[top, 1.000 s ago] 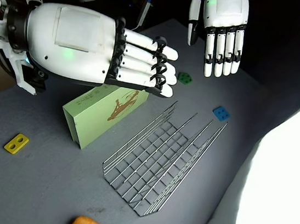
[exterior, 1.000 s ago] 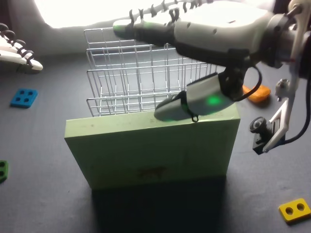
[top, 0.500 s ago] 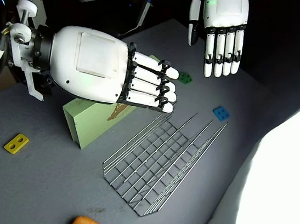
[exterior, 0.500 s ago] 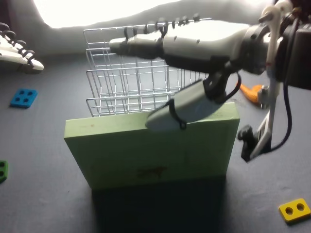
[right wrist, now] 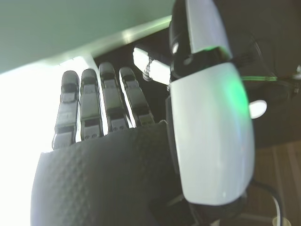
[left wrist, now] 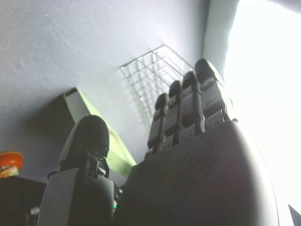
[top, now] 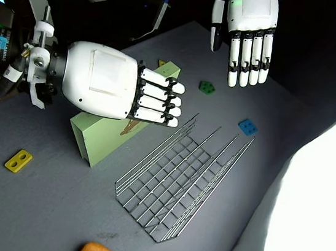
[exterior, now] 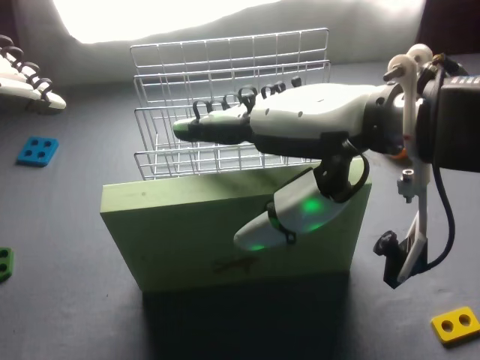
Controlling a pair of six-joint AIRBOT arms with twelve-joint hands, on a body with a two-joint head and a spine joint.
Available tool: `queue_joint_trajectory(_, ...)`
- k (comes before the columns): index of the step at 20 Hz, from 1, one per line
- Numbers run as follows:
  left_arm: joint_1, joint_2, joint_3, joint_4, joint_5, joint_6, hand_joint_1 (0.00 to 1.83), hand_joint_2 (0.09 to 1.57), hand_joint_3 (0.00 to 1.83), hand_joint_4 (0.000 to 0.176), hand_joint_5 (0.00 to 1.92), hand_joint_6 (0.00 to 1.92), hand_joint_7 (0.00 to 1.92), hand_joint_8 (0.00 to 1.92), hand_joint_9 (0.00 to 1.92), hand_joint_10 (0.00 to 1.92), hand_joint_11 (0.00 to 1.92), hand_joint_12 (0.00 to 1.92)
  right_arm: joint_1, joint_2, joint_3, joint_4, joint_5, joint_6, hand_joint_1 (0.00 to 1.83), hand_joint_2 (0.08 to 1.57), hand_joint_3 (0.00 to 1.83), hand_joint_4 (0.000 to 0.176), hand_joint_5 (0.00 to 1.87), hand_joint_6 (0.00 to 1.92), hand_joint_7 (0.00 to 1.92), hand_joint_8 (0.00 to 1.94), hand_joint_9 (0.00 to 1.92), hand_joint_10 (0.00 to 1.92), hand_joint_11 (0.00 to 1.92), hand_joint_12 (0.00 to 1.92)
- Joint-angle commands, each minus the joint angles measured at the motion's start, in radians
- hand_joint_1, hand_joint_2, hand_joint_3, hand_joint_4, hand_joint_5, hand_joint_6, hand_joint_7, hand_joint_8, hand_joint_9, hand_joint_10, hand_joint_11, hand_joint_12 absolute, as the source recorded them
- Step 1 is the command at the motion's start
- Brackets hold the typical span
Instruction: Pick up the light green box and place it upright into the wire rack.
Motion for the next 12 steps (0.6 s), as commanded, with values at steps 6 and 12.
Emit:
queue_joint_trajectory(6,-0.006,0.001,0.003,0.008,0.081,0.004,0.42,1.41,0.0,0.0,0.09,0.0,0.1,0.0,0.11,0.01,0.0,0.32,-0.012,-0.01,0.007,-0.042,0.102,0.007,0.84,1.02,0.0,0.0,0.03,0.0,0.09,0.0,0.07,0.0,0.0,0.17)
queue_joint_trajectory(12,-0.006,0.001,0.002,0.008,0.081,0.004,0.44,1.4,0.0,0.0,0.1,0.01,0.11,0.0,0.12,0.0,0.0,0.26,-0.028,-0.011,0.007,-0.065,0.108,0.006,0.87,1.03,0.0,0.0,0.03,0.01,0.08,0.0,0.06,0.0,0.0,0.11)
